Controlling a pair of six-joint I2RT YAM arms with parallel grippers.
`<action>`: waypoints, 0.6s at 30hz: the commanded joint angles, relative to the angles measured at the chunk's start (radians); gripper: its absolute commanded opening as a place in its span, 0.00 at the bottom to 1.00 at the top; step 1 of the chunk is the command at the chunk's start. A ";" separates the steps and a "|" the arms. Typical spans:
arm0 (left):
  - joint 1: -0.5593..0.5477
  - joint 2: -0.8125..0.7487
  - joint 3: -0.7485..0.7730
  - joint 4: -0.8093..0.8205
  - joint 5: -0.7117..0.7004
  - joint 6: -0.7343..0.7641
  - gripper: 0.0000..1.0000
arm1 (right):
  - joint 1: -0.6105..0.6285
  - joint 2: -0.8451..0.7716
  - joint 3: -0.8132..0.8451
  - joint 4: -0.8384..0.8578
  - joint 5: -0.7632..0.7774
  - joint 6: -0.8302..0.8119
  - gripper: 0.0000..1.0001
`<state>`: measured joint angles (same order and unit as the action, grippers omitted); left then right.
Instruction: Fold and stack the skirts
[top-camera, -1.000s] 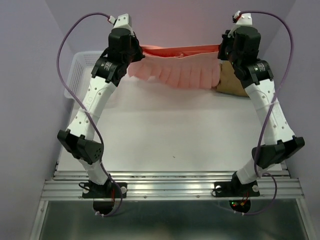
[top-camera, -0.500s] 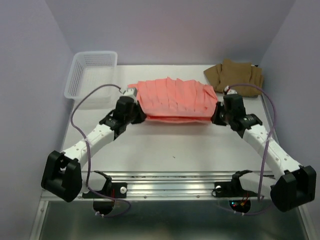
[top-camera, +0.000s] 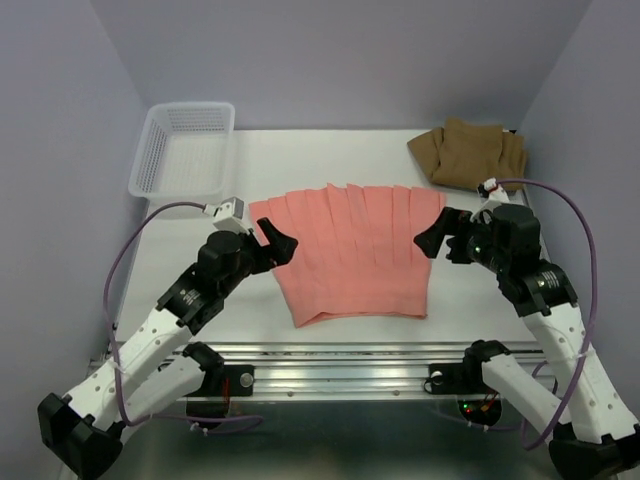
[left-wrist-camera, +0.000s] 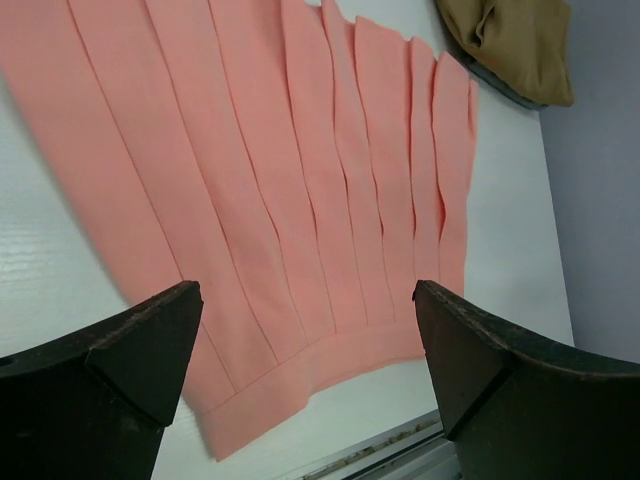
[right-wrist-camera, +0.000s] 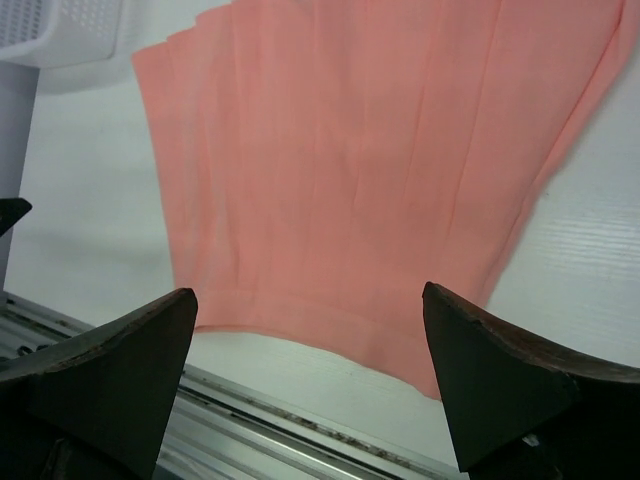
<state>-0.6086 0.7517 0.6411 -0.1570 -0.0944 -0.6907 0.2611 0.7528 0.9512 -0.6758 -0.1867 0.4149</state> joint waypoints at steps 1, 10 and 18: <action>-0.002 0.070 0.025 0.019 0.008 -0.007 0.99 | -0.003 0.048 -0.051 0.129 -0.095 0.038 1.00; -0.147 0.323 -0.083 0.293 0.180 -0.076 0.99 | -0.003 0.269 -0.268 0.309 -0.203 0.116 1.00; -0.260 0.612 -0.100 0.424 0.228 -0.121 0.99 | -0.003 0.430 -0.446 0.456 -0.224 0.153 1.00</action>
<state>-0.8509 1.2980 0.5453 0.1783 0.1032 -0.7849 0.2611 1.1400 0.5465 -0.3470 -0.3767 0.5362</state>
